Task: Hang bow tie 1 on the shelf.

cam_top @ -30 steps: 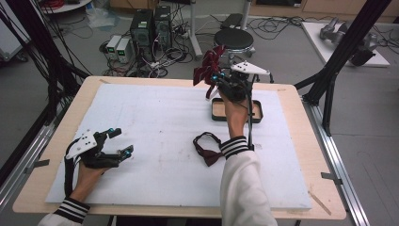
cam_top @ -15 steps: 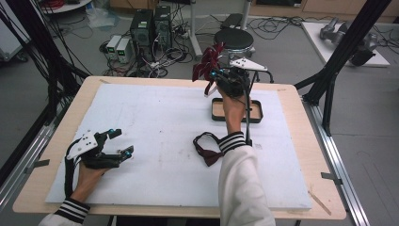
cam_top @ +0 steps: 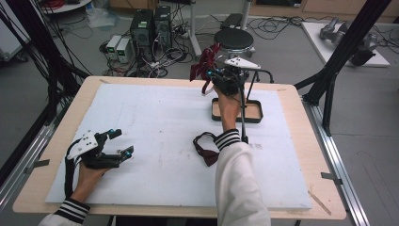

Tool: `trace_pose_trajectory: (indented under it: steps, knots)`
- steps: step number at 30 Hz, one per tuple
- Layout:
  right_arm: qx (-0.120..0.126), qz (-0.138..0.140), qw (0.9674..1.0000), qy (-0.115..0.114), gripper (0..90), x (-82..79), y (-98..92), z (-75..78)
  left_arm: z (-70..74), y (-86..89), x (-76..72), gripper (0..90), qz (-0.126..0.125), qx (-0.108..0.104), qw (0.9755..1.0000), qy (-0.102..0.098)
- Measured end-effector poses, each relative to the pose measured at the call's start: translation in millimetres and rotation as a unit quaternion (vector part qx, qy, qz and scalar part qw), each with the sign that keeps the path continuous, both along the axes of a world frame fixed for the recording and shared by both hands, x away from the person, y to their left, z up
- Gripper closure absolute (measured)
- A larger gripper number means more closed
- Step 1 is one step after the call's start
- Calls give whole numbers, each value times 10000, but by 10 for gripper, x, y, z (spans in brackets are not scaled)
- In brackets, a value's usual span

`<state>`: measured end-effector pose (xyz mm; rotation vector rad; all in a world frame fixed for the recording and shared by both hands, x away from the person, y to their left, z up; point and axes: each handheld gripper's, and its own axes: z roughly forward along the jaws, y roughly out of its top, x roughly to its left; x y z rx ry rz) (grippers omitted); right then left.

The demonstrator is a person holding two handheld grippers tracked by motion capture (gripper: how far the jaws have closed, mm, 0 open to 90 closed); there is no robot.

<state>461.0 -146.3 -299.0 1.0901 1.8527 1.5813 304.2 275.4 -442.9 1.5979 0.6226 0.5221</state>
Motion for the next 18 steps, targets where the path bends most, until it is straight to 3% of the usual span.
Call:
trace_pose_trajectory:
  steps: [18]
  knots:
    - [-202, 56, 9991, 355, 874, 77, 133, -164, 1, 9, -4, 155, 19, -23, 10000, -11]
